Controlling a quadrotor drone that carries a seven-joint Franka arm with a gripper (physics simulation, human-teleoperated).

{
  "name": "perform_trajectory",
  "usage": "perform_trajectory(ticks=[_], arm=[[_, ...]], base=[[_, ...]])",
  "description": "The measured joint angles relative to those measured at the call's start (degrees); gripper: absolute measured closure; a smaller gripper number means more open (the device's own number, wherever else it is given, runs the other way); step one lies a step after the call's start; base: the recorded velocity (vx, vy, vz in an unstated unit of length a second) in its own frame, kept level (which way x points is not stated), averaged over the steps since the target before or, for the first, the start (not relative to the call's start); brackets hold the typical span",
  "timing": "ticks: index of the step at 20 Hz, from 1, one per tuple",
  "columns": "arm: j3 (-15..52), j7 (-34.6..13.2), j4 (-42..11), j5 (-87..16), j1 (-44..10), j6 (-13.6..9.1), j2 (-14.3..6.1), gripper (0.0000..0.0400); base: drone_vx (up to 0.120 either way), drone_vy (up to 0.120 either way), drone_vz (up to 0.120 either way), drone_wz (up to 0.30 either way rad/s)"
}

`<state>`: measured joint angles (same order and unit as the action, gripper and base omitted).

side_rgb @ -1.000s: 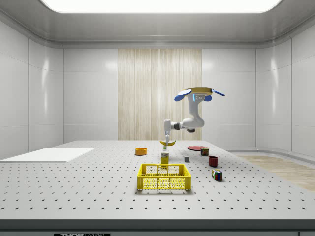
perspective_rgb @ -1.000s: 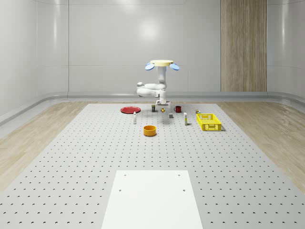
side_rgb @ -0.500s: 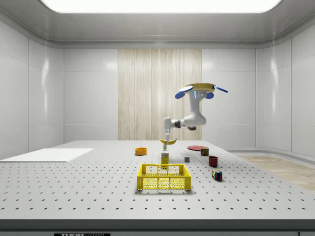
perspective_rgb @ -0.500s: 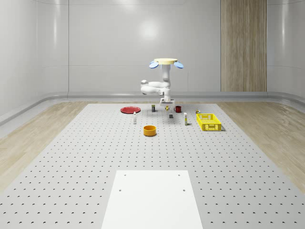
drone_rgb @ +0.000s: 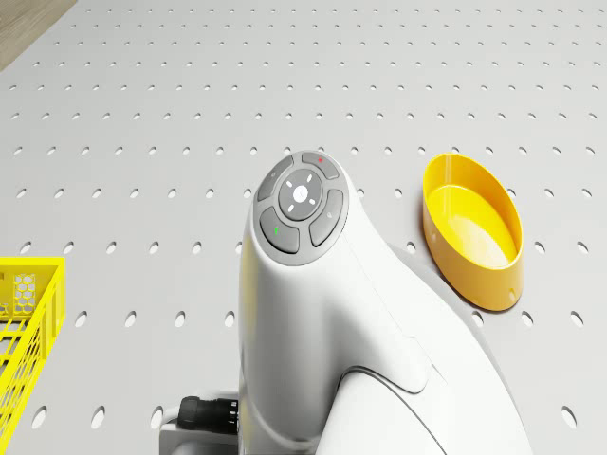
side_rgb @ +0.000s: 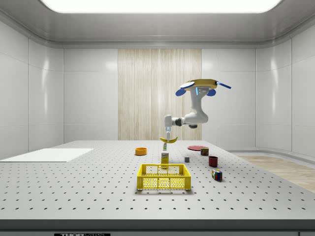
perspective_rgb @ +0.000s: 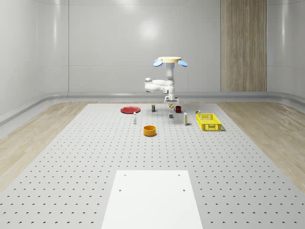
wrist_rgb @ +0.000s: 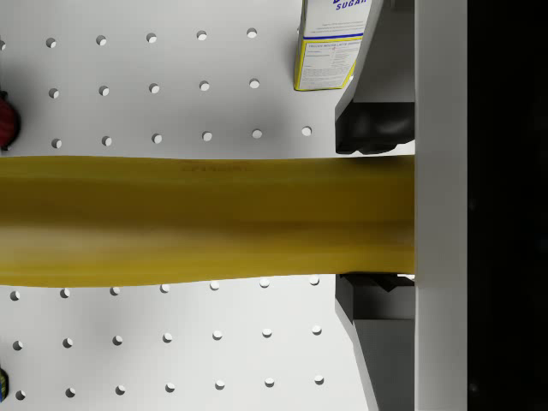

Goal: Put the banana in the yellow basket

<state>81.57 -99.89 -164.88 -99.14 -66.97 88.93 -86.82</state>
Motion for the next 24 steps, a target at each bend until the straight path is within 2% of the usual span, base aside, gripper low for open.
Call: perform_trajectory(ticks=[9, 15, 24], arm=[[0.1, -0.1, 0.0, 0.3, -0.1, 0.8, -0.8, 0.0211], [0.2, -0.2, 0.0, 0.5, -0.2, 1.2, -1.3, 0.0211], [0.3, -0.3, 0.1, 0.8, -0.3, 1.8, -1.9, 0.0211]], base=[[0.000, 0.120, 0.000, 0.000], [0.093, 0.120, 0.000, 0.000], [0.000, 0.120, 0.000, 0.000]])
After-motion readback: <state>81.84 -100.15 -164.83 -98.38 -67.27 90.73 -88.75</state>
